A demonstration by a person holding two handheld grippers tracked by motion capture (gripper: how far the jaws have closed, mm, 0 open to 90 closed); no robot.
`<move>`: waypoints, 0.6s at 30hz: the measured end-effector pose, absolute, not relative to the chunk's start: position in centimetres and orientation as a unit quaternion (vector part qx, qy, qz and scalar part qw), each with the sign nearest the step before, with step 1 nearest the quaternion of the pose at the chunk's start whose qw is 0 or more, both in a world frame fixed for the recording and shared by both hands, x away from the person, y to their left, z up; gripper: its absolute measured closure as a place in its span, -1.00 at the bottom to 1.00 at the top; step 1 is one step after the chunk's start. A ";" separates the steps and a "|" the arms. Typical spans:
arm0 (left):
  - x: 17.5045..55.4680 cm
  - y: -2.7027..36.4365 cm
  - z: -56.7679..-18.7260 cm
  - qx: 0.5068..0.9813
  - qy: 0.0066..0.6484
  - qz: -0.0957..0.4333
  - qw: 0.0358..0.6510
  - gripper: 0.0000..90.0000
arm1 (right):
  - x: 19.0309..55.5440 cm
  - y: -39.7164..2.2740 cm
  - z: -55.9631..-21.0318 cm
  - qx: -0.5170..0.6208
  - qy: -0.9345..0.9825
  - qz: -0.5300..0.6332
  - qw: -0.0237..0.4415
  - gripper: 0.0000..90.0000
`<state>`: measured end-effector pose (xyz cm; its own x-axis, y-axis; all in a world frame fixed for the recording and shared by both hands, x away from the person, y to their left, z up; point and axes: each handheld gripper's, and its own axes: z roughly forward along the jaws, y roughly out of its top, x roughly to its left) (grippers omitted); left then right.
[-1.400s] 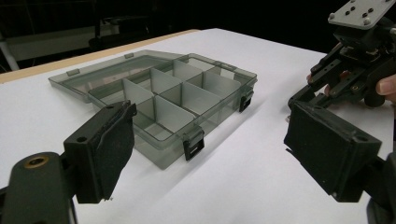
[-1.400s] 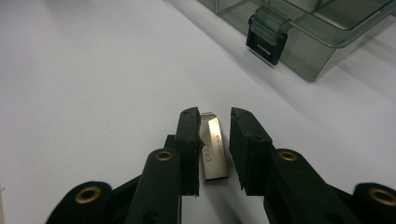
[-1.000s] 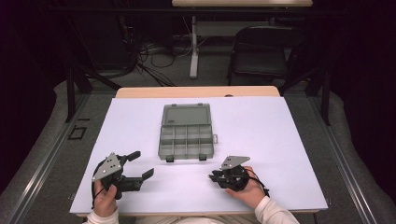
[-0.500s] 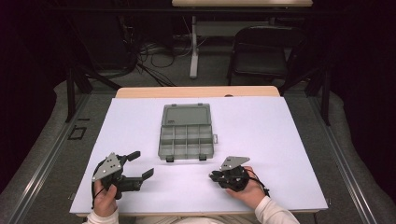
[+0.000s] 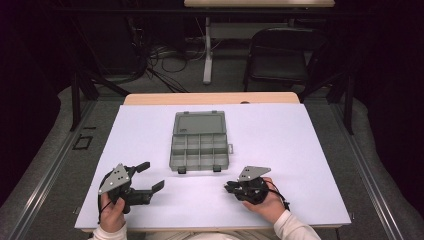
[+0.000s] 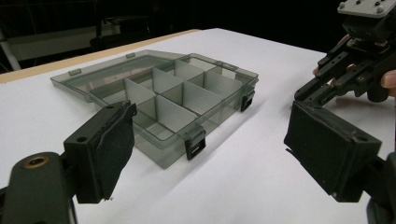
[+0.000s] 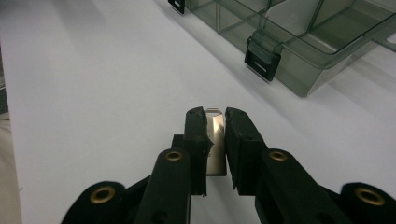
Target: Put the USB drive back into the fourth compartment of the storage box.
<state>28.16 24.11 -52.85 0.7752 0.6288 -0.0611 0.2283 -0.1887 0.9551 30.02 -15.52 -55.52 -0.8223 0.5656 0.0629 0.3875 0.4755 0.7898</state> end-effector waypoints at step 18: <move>28.2 24.1 -52.9 0.749 0.285 0.177 0.571 -0.65 | 29.7 -16.0 -54.1 0.284 0.833 0.461 0.112 0.76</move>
